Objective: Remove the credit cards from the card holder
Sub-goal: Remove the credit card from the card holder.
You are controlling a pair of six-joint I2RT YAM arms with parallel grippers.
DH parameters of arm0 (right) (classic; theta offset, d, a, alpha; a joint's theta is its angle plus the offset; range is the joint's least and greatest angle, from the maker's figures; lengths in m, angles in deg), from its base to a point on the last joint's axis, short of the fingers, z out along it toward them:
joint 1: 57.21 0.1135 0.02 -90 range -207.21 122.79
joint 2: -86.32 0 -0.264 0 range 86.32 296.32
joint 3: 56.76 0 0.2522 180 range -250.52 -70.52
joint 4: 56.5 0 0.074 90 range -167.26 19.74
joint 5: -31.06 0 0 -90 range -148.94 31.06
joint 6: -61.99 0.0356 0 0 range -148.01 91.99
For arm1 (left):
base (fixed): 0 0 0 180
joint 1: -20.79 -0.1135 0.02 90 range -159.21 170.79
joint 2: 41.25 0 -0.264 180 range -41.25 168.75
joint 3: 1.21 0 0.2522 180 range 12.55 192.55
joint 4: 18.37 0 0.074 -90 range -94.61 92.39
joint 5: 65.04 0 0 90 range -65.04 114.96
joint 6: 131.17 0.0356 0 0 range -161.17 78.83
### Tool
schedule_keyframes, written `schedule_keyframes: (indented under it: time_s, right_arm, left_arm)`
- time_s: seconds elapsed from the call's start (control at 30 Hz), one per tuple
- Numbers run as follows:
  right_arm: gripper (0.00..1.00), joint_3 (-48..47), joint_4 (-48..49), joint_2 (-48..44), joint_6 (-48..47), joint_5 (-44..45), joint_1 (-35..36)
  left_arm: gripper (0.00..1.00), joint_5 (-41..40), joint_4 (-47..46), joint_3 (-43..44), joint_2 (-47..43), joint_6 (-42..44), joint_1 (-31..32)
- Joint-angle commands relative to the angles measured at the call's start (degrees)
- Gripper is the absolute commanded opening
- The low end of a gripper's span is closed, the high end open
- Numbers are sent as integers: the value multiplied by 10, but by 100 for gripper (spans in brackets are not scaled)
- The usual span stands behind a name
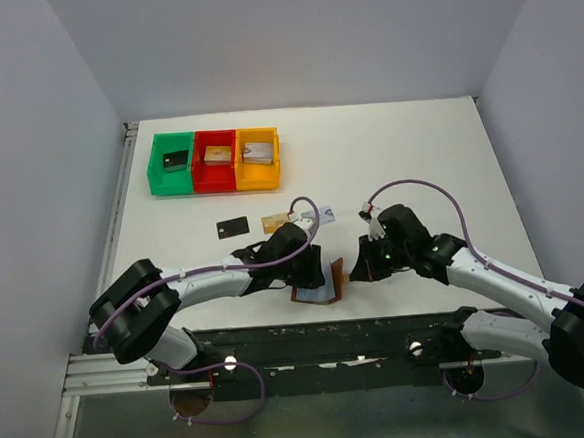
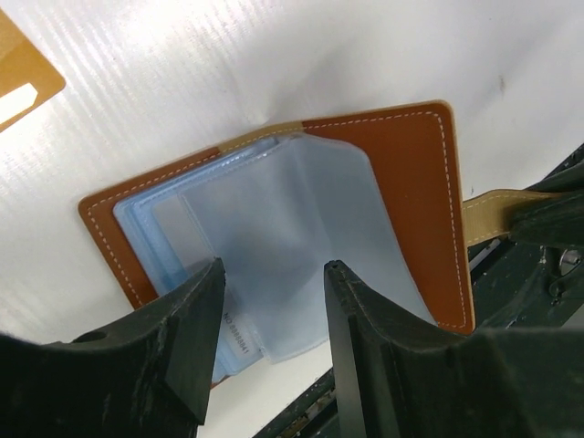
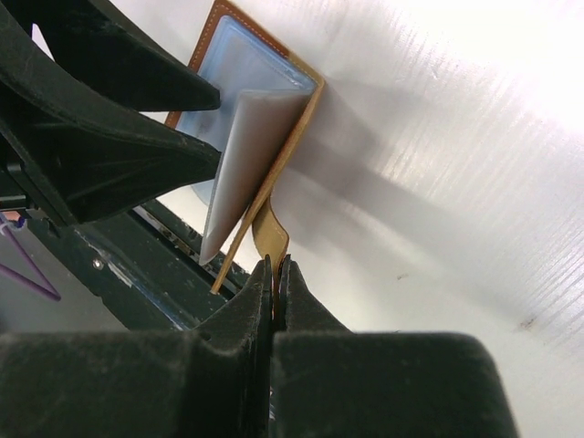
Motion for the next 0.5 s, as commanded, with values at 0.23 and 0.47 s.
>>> schedule_keyframes:
  time_s: [0.23,0.47]
  right_arm:
    - [0,20,17,11,13,14,-7]
    - [1,20,2,17,29,38,-10]
  left_arm:
    - [56,99,-88,23,42,-3,0]
    - [56,138,-131,30,52,-6,1]
